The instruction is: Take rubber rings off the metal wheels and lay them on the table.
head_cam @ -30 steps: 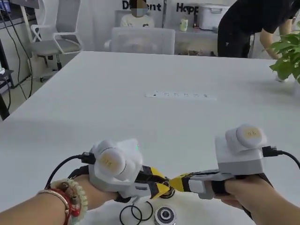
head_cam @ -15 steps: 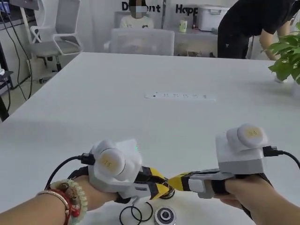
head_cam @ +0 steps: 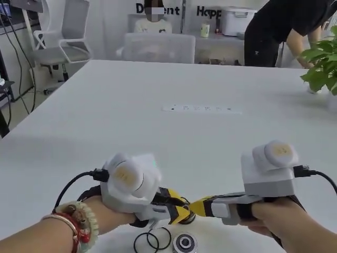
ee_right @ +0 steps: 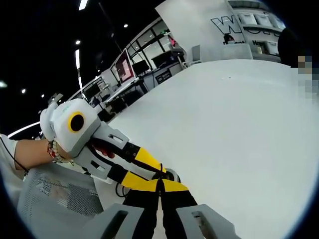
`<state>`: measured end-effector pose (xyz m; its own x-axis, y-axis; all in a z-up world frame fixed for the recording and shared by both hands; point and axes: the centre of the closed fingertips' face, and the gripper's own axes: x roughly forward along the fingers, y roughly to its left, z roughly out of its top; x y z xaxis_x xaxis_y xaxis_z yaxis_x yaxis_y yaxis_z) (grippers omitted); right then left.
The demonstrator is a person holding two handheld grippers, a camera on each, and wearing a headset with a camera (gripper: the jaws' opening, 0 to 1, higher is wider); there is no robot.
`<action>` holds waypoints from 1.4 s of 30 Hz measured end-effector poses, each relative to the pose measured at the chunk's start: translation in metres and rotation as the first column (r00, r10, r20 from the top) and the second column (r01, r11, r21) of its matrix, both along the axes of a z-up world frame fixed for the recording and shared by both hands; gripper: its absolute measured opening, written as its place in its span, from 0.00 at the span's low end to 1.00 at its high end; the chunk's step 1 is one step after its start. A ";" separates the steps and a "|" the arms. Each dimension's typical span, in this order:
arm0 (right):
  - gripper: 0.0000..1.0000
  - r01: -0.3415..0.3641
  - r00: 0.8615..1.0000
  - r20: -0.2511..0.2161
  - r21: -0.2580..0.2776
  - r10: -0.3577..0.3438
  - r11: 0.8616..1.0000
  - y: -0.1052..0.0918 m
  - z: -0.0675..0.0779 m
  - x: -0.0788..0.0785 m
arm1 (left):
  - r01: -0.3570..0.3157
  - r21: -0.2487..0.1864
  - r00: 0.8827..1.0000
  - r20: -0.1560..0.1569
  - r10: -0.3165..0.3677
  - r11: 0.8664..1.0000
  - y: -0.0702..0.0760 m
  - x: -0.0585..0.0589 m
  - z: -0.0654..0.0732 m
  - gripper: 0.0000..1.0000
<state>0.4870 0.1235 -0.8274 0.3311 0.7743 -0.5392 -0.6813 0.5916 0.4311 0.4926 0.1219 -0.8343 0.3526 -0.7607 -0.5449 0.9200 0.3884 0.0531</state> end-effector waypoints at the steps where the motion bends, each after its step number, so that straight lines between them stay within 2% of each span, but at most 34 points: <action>1: 0.00 0.002 1.000 -0.001 -0.003 -0.002 1.000 -0.001 -0.001 0.001 | 0.003 0.005 1.000 -0.001 -0.003 1.000 0.000 -0.001 0.000 0.07; 4: 0.00 0.010 1.000 -0.002 -0.010 -0.010 1.000 -0.003 -0.002 0.002 | 0.019 0.029 1.000 0.000 -0.019 0.999 0.000 -0.003 0.000 0.09; 8: 0.00 0.018 1.000 -0.008 -0.012 -0.018 1.000 -0.004 -0.003 0.003 | 0.042 0.087 0.999 0.028 -0.045 0.995 0.001 -0.005 -0.001 0.10; 15: 0.00 0.025 1.000 -0.012 -0.008 -0.025 1.000 -0.005 -0.003 0.003 | 0.055 0.121 0.998 0.019 -0.057 0.991 0.006 -0.007 -0.001 0.12; 17: 0.00 0.030 0.999 -0.014 -0.004 -0.030 1.000 -0.005 -0.002 0.004 | 0.060 0.131 0.998 0.029 -0.064 0.990 0.008 -0.007 -0.001 0.12; 22: 0.00 0.039 0.999 -0.016 0.002 -0.039 0.999 -0.007 -0.002 0.005 | 0.058 0.118 0.998 0.029 -0.062 0.991 0.007 -0.007 0.004 0.15; 26: 0.00 0.047 0.999 -0.015 0.006 -0.047 0.999 -0.007 -0.001 0.006 | 0.050 0.118 0.999 0.015 -0.052 0.992 0.008 -0.008 0.006 0.17; 38: 0.00 0.065 0.998 -0.012 0.023 -0.065 0.998 -0.009 0.003 0.009 | 0.046 0.084 0.999 0.007 -0.047 0.995 0.007 -0.011 0.019 0.33; 40: 0.00 0.064 0.998 -0.011 0.023 -0.064 0.998 -0.009 0.003 0.009 | 0.067 0.058 0.997 0.034 -0.069 0.996 0.004 -0.012 0.026 0.37; 42: 0.00 0.066 0.998 -0.009 0.025 -0.066 0.998 -0.009 0.004 0.010 | 0.070 0.049 0.997 0.030 -0.071 0.996 0.003 -0.013 0.030 0.37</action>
<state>0.4966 0.1147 -0.8232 0.3772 0.7645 -0.5227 -0.6376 0.6237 0.4522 0.4794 0.1249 -0.8048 0.3164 -0.7578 -0.5706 0.9426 0.3187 0.0994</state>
